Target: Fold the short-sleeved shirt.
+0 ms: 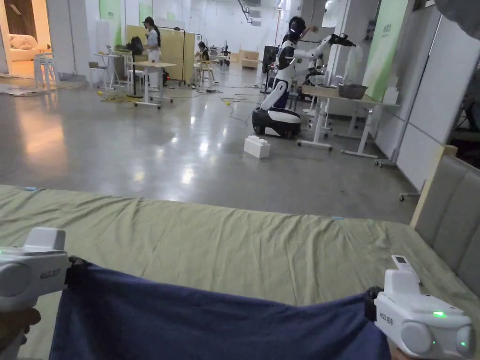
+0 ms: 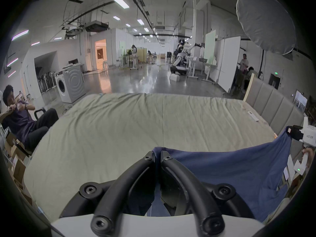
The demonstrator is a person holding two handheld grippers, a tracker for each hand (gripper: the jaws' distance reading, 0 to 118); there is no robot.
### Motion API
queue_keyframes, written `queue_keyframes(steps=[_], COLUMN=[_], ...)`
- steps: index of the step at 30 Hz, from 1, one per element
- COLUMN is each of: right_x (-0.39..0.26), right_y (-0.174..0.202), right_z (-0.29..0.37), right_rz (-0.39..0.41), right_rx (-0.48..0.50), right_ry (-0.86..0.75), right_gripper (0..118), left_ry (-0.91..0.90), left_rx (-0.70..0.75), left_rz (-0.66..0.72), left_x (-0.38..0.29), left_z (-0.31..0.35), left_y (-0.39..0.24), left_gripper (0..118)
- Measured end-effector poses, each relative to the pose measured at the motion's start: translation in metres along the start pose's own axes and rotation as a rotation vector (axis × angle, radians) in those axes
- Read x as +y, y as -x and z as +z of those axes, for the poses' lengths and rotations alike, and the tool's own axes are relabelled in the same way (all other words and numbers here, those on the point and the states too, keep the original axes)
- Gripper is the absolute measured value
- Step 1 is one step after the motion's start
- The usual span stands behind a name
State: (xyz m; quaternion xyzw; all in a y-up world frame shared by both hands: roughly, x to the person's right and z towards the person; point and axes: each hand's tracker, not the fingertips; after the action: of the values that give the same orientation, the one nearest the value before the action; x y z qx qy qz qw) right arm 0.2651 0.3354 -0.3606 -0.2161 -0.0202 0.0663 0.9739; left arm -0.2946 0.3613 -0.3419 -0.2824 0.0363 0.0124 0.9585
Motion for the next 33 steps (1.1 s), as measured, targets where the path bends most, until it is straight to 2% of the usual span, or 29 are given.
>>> queue_keyframes(steps=[4, 11, 12, 14, 16, 19, 22, 33], right_x=[0.047, 0.129, 0.137, 0.158, 0.180, 0.209, 0.237, 0.314], right_y=[-0.003, -0.008, -0.010, -0.010, -0.009, -0.007, -0.004, 0.015], right_z=[0.025, 0.053, 0.053, 0.054, 0.054, 0.050, 0.045, 0.033], right_rz=[-0.016, 0.002, -0.030, -0.020, 0.007, -0.003, 0.039, 0.062], right_rx=[-0.005, -0.031, -0.023, -0.034, -0.043, -0.054, -0.084, -0.121], right_ry=[-0.106, -0.274, -0.254, -0.284, -0.319, -0.345, -0.389, -0.480], right_gripper=[3, 3, 3, 3, 3, 3, 3, 3], left_ry=[-0.069, -0.176, -0.189, -0.216, -0.241, -0.265, -0.288, -0.366], left_rx=[0.009, 0.038, 0.038, 0.044, 0.057, 0.066, 0.085, 0.142], left_rz=[0.021, -0.001, -0.002, -0.005, -0.019, -0.020, -0.031, 0.000], left_x=[0.035, 0.105, 0.115, 0.135, 0.155, 0.184, 0.210, 0.287], left_z=[0.026, 0.061, 0.064, 0.071, 0.074, 0.075, 0.074, 0.055], left_y=[0.005, 0.011, 0.012, 0.013, 0.013, 0.013, 0.013, 0.021], left_gripper=[6, 6, 6, 6, 6, 6, 6, 6])
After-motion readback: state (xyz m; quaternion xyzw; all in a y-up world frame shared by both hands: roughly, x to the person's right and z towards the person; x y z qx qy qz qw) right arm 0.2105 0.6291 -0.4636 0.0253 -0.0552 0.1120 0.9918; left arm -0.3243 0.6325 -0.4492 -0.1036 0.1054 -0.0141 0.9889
